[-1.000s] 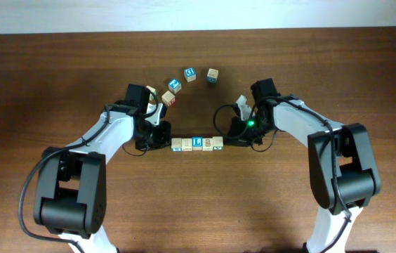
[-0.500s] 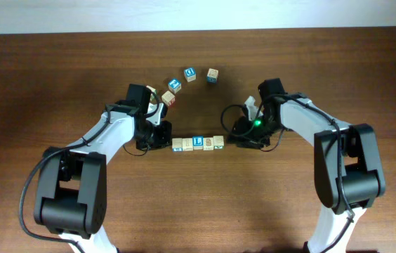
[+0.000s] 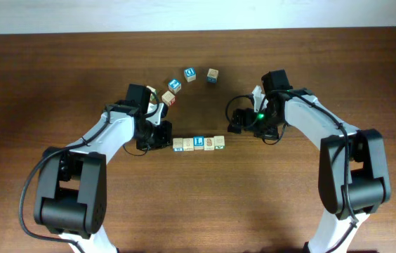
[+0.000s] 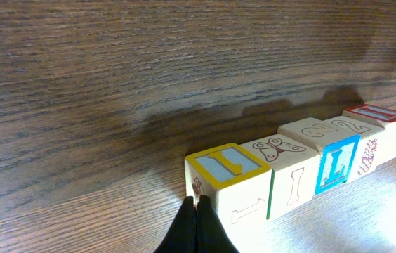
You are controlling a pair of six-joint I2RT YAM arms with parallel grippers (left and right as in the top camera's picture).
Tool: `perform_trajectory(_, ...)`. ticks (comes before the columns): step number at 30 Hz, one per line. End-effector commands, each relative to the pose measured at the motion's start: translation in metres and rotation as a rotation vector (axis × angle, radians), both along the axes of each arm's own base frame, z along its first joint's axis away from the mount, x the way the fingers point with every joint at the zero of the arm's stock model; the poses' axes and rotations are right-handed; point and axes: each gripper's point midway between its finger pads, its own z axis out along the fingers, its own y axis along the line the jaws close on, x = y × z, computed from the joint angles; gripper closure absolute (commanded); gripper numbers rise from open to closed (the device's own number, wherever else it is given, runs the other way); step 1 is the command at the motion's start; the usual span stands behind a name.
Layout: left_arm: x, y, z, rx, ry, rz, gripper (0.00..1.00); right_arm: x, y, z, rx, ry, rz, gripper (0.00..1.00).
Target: Rotate 5 blocks
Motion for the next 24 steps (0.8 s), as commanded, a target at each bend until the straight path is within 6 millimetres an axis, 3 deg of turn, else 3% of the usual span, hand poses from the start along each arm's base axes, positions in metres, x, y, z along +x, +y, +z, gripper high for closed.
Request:
perform_trajectory(1, -0.003, -0.002, -0.004, -0.009, 0.017, 0.004, 1.0, -0.015, -0.025, -0.034, -0.126, 0.07, -0.015, 0.02)
perform_trajectory(24, 0.008, -0.004, -0.001, -0.017, -0.037, -0.01, 1.0, -0.013, -0.024, -0.034, -0.121, 0.063, -0.015, 0.02)
